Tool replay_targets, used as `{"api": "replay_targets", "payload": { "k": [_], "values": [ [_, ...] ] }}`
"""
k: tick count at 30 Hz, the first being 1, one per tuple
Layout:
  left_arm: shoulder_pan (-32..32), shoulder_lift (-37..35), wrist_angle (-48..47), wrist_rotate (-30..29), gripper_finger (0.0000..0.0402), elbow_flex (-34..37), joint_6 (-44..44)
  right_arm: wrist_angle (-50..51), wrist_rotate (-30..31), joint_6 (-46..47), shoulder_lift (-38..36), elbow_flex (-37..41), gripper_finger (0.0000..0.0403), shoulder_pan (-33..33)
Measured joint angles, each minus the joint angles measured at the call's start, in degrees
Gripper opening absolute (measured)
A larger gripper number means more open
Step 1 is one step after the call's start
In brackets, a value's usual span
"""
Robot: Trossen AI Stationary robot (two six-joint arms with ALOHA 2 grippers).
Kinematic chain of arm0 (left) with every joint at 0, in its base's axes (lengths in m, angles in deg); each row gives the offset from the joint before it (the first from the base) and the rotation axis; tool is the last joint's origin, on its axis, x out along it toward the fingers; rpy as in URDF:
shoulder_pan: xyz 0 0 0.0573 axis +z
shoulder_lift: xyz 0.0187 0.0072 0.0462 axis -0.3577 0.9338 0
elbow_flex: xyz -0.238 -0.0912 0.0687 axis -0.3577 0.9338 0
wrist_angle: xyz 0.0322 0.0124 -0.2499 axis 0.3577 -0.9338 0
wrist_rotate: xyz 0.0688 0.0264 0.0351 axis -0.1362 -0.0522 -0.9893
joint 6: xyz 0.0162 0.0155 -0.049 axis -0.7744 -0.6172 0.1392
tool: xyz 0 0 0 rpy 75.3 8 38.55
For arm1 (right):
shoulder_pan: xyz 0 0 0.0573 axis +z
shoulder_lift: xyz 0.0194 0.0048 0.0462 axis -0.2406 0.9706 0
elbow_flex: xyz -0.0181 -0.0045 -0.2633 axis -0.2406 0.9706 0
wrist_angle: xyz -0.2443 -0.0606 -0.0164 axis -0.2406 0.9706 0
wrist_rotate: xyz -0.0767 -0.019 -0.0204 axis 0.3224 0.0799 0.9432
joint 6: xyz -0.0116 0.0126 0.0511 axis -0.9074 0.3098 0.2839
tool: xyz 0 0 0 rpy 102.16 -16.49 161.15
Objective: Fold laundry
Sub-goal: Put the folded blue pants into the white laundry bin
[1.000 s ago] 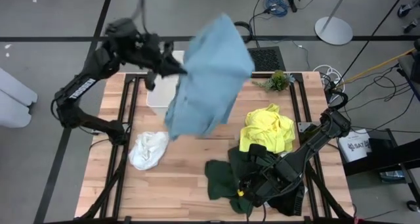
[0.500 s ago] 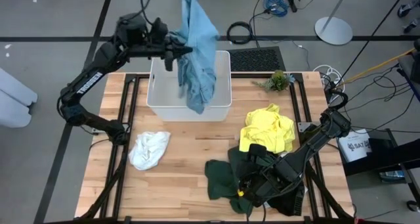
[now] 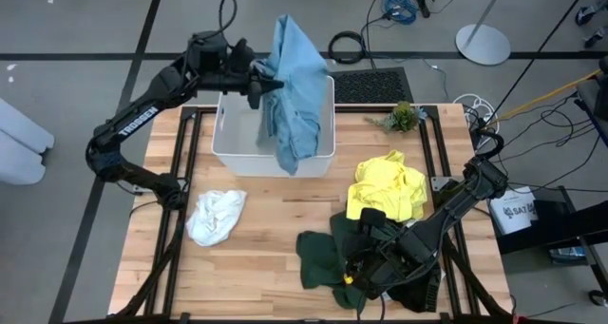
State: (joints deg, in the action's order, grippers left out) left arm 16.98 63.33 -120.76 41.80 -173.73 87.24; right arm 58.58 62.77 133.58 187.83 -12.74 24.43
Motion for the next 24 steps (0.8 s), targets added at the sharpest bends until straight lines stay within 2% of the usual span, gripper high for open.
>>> {"api": "replay_targets", "payload": {
  "k": [3,5,15,19,24],
  "values": [
    [0.76,-0.07,-2.52,-8.34,0.0018,0.00,0.75,-0.01,0.00,0.00,0.00,0.00,0.0247,0.00],
    [0.85,0.54,-4.83,-11.38,0.0018,0.00,-1.52,-0.01,0.00,0.00,0.00,0.00,0.0247,0.00],
    [0.80,8.04,-25.58,-9.86,0.0018,-0.07,-10.06,-0.02,0.01,-0.90,0.00,0.00,0.0247,0.00],
    [0.83,11.74,-33.40,-13.23,0.0018,-0.07,-13.23,-0.02,0.04,-1.43,0.00,0.00,0.0247,-0.18],
    [0.81,16.28,-39.94,-14.18,0.0018,-0.07,-17.08,-0.03,0.02,-2.09,0.00,0.00,0.0247,-0.80]
  ]
}}
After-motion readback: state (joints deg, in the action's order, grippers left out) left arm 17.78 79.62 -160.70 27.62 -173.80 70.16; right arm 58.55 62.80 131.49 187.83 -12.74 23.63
